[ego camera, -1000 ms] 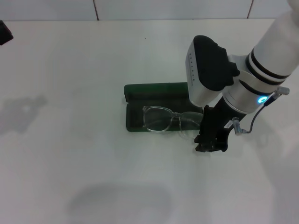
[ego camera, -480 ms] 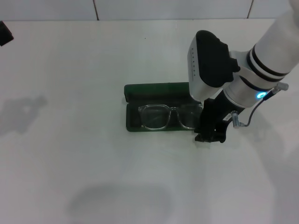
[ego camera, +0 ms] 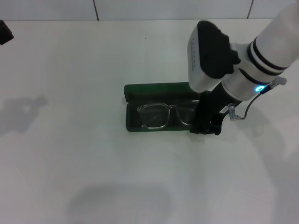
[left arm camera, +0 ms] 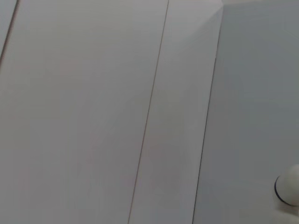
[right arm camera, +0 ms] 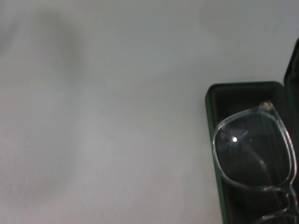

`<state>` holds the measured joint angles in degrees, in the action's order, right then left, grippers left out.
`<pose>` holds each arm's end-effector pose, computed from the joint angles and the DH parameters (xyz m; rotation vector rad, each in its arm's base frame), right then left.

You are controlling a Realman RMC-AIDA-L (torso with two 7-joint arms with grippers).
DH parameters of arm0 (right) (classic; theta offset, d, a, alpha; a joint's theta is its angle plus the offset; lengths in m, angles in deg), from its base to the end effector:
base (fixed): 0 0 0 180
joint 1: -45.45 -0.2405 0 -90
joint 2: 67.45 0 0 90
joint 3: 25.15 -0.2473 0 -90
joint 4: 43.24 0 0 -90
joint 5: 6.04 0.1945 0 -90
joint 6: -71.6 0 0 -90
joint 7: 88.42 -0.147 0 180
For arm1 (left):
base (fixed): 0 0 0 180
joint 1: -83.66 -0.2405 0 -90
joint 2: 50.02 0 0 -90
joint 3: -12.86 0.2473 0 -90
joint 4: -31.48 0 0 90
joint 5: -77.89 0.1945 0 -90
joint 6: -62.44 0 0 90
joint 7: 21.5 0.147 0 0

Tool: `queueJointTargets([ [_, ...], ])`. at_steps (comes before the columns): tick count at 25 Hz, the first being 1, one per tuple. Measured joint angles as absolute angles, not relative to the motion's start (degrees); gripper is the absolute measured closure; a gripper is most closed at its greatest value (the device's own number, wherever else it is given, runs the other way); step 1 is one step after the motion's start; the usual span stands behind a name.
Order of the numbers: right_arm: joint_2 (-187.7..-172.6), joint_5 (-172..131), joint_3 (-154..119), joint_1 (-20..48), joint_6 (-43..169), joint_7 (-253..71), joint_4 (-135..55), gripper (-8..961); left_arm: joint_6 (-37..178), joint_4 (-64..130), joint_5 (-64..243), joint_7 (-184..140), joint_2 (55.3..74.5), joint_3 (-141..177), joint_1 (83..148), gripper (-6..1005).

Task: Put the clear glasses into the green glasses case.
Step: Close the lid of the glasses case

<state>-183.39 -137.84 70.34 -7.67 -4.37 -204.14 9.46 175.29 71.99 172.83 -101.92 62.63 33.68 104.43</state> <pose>0.1268 0.3602 -0.0677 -3.0139 -0.0370 -0.6085 -0.2650 0.2660 0.1272 -2.3236 -0.4521 -1.2615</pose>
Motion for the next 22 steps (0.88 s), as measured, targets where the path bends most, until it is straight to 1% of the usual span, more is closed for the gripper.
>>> queueJointTargets([
  [4, -183.42, -137.02, 67.57, -6.2, -6.73, -203.44, 12.55, 802, 175.29, 71.99, 172.91, -101.93, 62.59, 33.68, 104.41, 910],
  [12, -183.2, -144.93, 64.09, -0.7, -12.59, -209.98, 25.87, 803, 175.28, 71.99, 172.97, -101.97, 62.4, 33.68, 104.26, 910],
  [22, -183.41, -148.67, 63.5, -0.19, -9.71, -210.99, 22.22, 803, 175.21, 71.99, 173.32, -102.03, 62.39, 33.68, 105.09, 910],
])
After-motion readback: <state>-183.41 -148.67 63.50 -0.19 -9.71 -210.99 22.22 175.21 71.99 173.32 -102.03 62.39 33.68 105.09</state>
